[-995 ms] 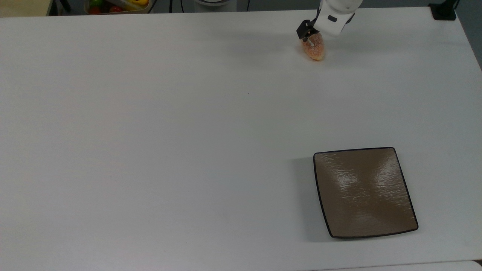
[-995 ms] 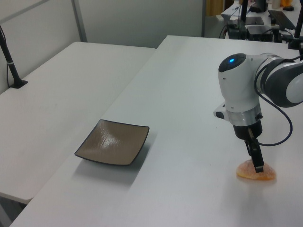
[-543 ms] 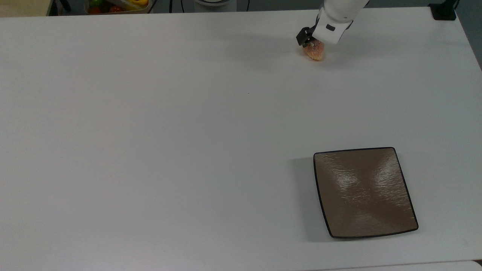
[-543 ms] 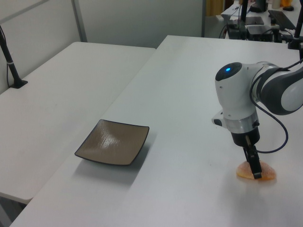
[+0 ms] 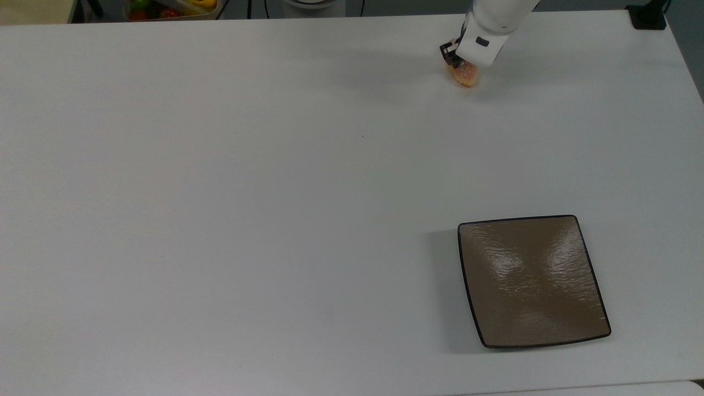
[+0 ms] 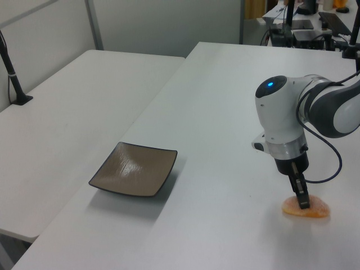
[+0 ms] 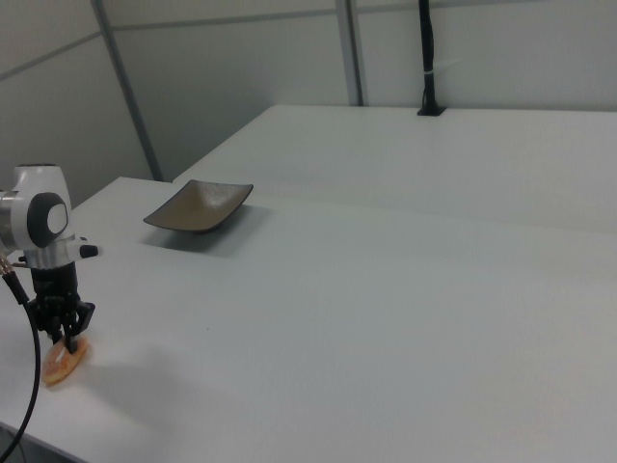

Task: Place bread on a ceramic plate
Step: 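Lift the bread roll and carry it over the brown square plate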

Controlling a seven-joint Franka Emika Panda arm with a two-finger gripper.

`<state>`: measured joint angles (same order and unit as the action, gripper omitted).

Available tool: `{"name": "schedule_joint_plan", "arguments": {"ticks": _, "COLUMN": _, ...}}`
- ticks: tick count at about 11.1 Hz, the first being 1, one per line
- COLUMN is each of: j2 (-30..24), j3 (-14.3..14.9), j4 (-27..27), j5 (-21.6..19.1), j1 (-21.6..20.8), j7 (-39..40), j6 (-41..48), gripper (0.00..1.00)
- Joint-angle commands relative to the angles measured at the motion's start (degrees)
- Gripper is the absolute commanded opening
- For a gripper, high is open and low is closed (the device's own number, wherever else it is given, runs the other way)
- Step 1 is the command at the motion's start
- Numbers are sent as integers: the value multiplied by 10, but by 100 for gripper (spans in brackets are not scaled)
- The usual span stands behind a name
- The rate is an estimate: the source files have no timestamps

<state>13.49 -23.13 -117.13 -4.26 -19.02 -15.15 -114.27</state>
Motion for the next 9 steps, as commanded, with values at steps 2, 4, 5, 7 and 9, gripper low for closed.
{"name": "schedule_joint_plan", "arguments": {"ticks": 2, "j2": -8, "j3": 3, "j4": -4, "j5": -1, "j1": -4, "j7": -4, "j6": -15, "gripper": 25}}
{"name": "schedule_joint_plan", "arguments": {"ticks": 4, "j2": -23, "j3": 3, "j4": 15, "j5": -1, "j1": 4, "j7": -6, "j6": -11, "gripper": 25}}
{"name": "schedule_joint_plan", "arguments": {"ticks": 5, "j2": -26, "j3": 5, "j4": 29, "j5": -3, "j1": 8, "j7": -8, "j6": -12, "gripper": 25}}
{"name": "schedule_joint_plan", "arguments": {"ticks": 7, "j2": -23, "j3": 11, "j4": 72, "j5": -3, "j1": 22, "j7": -10, "j6": -15, "gripper": 25}}
{"name": "schedule_joint_plan", "arguments": {"ticks": 9, "j2": -10, "j3": 25, "j4": 109, "j5": -2, "j1": 20, "j7": -10, "j6": -33, "gripper": 25}}
